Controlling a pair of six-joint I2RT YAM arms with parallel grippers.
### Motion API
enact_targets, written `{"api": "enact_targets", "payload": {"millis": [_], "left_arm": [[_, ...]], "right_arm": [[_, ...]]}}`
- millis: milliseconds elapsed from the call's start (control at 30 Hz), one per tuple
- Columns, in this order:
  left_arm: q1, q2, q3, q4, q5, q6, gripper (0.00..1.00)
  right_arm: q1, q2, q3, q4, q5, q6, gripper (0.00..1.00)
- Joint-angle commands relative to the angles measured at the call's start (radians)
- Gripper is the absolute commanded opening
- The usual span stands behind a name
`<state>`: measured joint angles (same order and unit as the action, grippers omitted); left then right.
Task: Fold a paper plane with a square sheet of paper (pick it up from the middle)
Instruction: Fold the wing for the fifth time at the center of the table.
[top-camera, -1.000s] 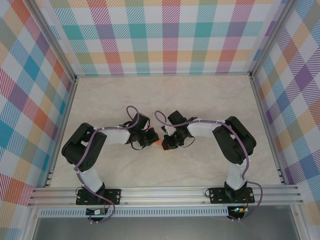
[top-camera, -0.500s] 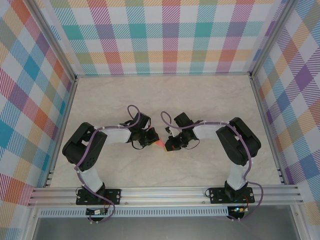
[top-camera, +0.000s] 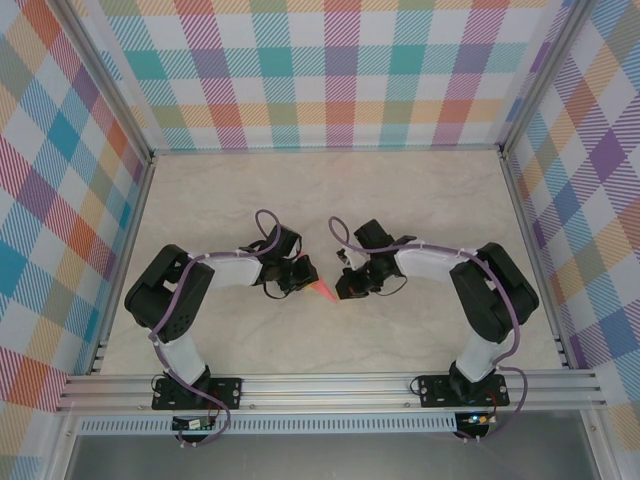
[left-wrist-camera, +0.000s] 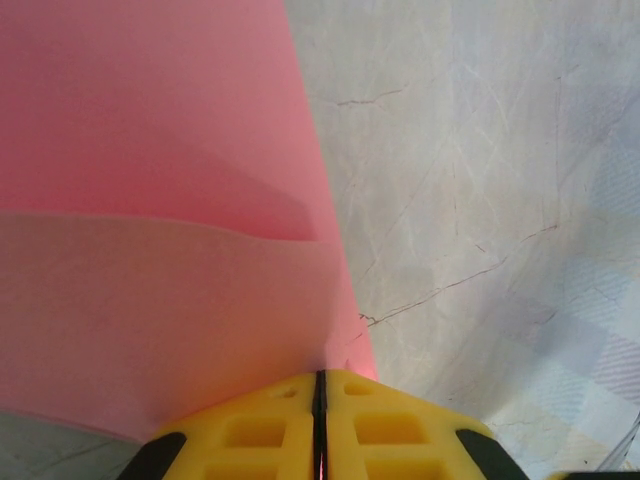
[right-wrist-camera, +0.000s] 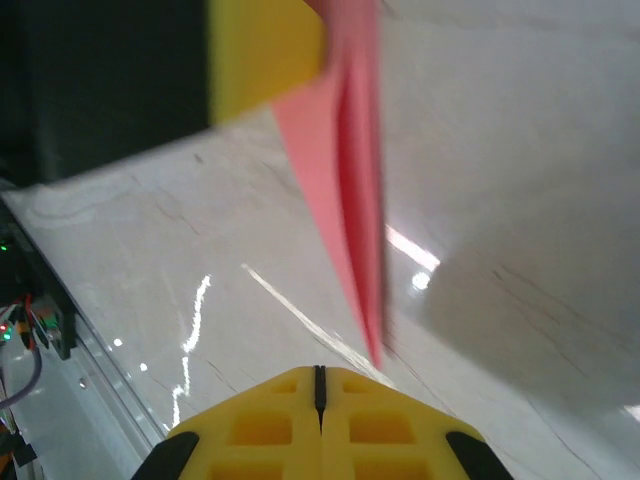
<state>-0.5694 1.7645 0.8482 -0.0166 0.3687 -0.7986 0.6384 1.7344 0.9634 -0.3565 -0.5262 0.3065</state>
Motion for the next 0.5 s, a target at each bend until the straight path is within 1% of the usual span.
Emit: {"api": "enact_targets", "payload": {"millis": [0, 233, 467], "left_arm": [[-0.001, 0.082, -0.041, -0.096, -0.120, 0.018, 0.09], [0.000, 0.069, -0.040, -0.090, -0.111, 0.024, 0.09], [-0.001, 0.054, -0.018, -0.106, -0.116, 0.057, 0.09]], "right_arm": [[0.028, 0.058, 0.072, 0.022, -0.010, 0.021, 0.01], [0.041, 0.186, 0.138, 0.018, 0.002, 0.014, 0.01], [0.039, 0.200, 0.093, -0.002, 0.062, -0.009, 0.00]]}}
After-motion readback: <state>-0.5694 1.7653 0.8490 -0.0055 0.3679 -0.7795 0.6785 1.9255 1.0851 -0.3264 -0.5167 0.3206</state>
